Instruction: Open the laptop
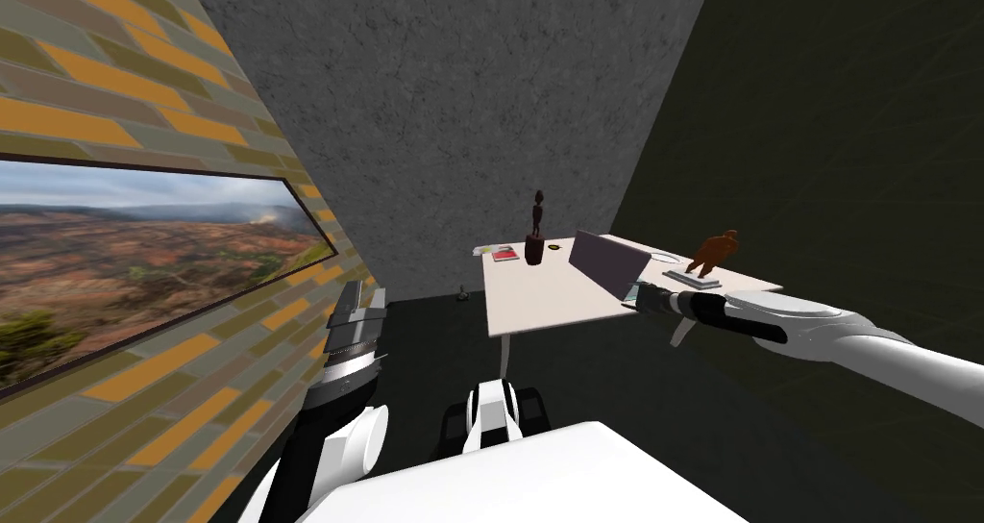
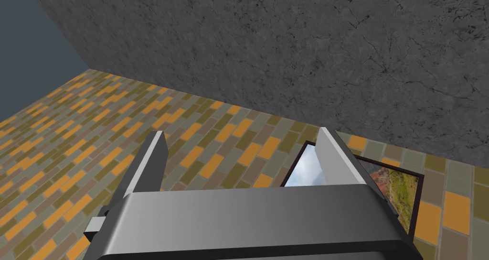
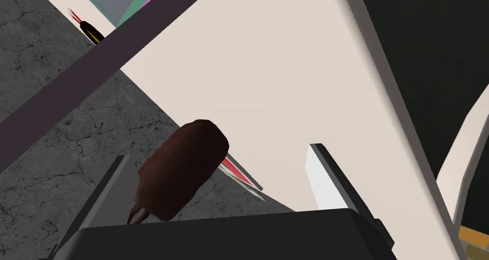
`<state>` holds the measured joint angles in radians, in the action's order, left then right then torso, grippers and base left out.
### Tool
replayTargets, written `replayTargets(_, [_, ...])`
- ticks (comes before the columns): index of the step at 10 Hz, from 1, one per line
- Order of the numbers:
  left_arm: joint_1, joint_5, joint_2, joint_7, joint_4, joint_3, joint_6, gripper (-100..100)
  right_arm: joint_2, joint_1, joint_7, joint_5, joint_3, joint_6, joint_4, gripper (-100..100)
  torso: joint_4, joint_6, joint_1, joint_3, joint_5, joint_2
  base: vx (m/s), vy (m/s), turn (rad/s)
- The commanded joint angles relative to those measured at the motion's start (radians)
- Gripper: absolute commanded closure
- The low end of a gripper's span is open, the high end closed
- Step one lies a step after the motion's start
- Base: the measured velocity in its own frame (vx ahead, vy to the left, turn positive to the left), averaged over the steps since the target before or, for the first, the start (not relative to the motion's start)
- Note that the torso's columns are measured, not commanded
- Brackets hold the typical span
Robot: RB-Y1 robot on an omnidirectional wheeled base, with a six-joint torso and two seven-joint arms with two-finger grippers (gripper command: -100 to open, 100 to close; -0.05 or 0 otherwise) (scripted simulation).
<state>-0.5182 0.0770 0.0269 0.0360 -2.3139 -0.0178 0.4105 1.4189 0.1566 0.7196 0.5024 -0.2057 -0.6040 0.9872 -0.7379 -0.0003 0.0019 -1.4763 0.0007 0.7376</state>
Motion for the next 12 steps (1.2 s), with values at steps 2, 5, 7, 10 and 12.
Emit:
replayTargets(2, [0.000,0.000,0.000,0.000,0.000,0.000,0.000,0,0.054,-0.036,0.027,0.026,-0.019,-0.008,-0.083,-100,0.000,0.000,-0.002,0.000,-0.001,0.000,0.016,0.042,0.065])
replayTargets(5, [0.000,0.000,0.000,0.000,0.000,0.000,0.000,0,0.151,-0.065,0.066,0.059,-0.037,-0.011,-0.184,-100,0.000,0.000,-0.001,0.000,0.000,0.000,0.021,0.059,0.108])
replayTargets(7, [0.000,0.000,0.000,0.000,0.000,0.000,0.000,0,0.184,-0.072,0.077,0.068,-0.042,-0.012,-0.210,-100,0.000,0.001,-0.003,0.000,-0.001,0.000,0.020,0.044,0.037])
replayTargets(10, [0.000,0.000,0.000,0.000,0.000,0.000,0.000,0,0.229,-0.093,0.094,0.082,-0.050,-0.014,-0.251,-100,0.000,0.000,-0.002,0.001,0.000,0.001,0.013,0.036,0.063])
replayTargets(12, [0.000,0.000,0.000,0.000,0.000,0.000,0.000,0,0.238,-0.090,0.093,0.086,-0.054,-0.013,-0.254,-100,0.000,0.000,-0.002,0.001,-0.001,0.001,0.006,0.017,0.012])
